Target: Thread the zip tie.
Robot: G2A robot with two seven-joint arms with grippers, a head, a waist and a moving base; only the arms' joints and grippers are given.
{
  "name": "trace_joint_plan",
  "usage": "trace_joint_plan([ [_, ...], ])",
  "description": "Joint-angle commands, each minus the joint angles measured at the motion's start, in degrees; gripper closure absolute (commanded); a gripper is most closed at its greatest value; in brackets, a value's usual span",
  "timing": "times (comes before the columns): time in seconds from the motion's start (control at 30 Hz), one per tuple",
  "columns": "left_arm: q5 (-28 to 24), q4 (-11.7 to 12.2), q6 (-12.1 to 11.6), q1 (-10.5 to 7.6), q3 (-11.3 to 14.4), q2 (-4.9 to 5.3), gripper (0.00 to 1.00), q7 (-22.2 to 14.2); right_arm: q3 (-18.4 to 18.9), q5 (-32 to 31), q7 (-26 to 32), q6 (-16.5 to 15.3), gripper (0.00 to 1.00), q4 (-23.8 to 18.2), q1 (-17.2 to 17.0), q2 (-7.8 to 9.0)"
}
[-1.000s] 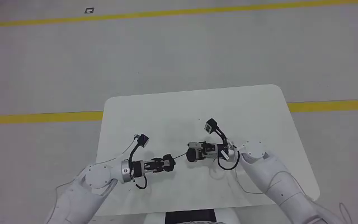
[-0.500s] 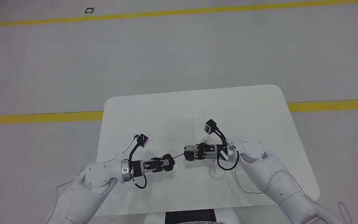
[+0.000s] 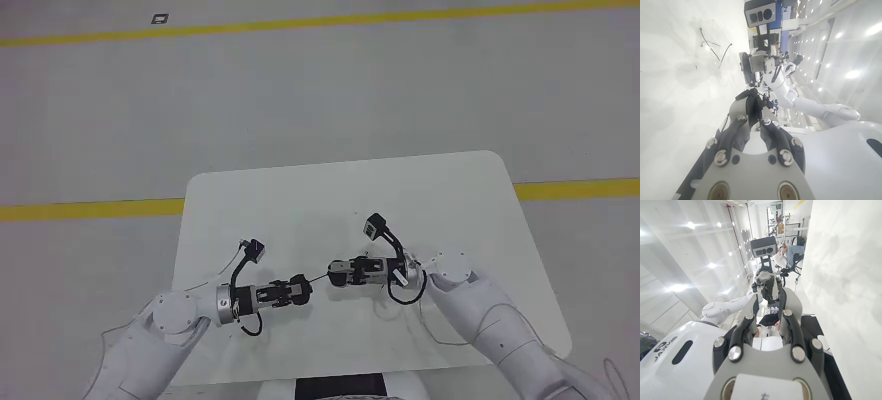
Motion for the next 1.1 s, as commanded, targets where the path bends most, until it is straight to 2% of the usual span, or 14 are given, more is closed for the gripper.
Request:
trace_joint_plan([
  [0.0,0.0,0.2,0.0,-0.06,0.0,-0.07,1.00,0.0,-0.1,0.0,0.1,-0.1,0.82,0.0,0.0,0.01],
  [0.43,0.3,0.9,0.0,-0.24,0.0,-0.39,1.00,0.2,-0.1,-0.1,0.4,-0.2,0.99,0.1,0.2,0.05],
  [0.97,0.6,1.0,0.0,0.06,-0.5,-0.57,1.00,0.6,-0.1,-1.2,-0.2,-0.2,1.00,-0.4,0.0,0.19],
  [1.0,0.6,1.0,0.0,0.10,-0.5,-0.58,0.87,0.6,-0.1,-1.3,-0.4,-0.2,1.00,-0.4,0.0,0.20],
  [1.07,0.5,0.9,0.0,0.19,-0.7,-0.60,0.14,0.7,-0.1,-1.6,-0.8,0.1,1.00,-0.4,0.0,0.23],
])
